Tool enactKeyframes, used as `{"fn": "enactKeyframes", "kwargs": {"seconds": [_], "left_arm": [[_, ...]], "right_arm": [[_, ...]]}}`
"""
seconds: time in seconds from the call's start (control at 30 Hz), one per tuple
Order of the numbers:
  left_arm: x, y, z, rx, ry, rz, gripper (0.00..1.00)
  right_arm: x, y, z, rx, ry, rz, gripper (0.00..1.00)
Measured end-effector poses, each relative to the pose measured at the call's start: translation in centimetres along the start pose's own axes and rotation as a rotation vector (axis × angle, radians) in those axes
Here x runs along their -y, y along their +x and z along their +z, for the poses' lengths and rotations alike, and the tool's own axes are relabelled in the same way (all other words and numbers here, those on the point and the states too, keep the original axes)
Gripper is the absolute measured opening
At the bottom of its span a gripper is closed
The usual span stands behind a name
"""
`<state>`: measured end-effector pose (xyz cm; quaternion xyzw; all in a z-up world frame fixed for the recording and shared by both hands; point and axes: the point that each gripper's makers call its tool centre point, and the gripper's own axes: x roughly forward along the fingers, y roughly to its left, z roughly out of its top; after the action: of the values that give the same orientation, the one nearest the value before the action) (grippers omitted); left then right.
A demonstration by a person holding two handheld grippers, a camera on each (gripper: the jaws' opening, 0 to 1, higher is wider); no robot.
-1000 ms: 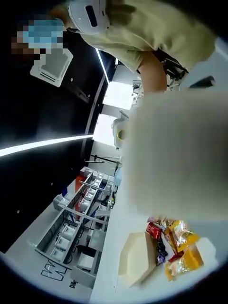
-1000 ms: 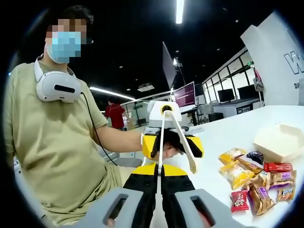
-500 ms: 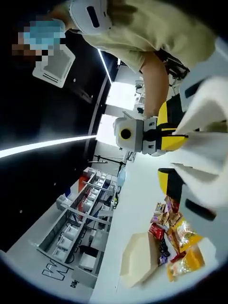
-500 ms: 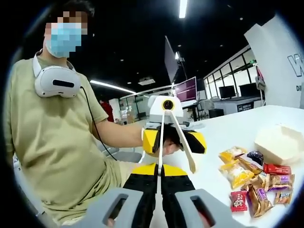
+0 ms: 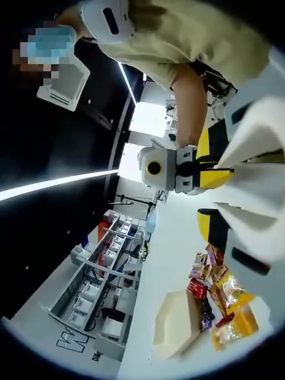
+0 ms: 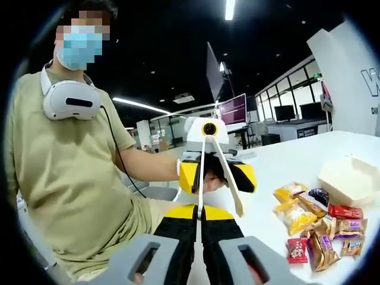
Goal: Place the target food into the container with the food tongs after gripping and lifting it, then release it inside without dropping or visibly crushing the food.
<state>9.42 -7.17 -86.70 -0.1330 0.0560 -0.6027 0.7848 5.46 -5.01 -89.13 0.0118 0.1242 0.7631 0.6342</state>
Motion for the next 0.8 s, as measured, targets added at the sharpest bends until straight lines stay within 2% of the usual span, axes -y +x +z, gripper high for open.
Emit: {"fn": "enactKeyframes", "kwargs": {"seconds": [0.8], "left_arm": [[-0.33,-0.24,-0.3,-0.043,0.035,-0.004,0.3]], "right_arm": [[-0.12,-0.34,0.49,-0.01,-0.047,0.0,0.0]]}}
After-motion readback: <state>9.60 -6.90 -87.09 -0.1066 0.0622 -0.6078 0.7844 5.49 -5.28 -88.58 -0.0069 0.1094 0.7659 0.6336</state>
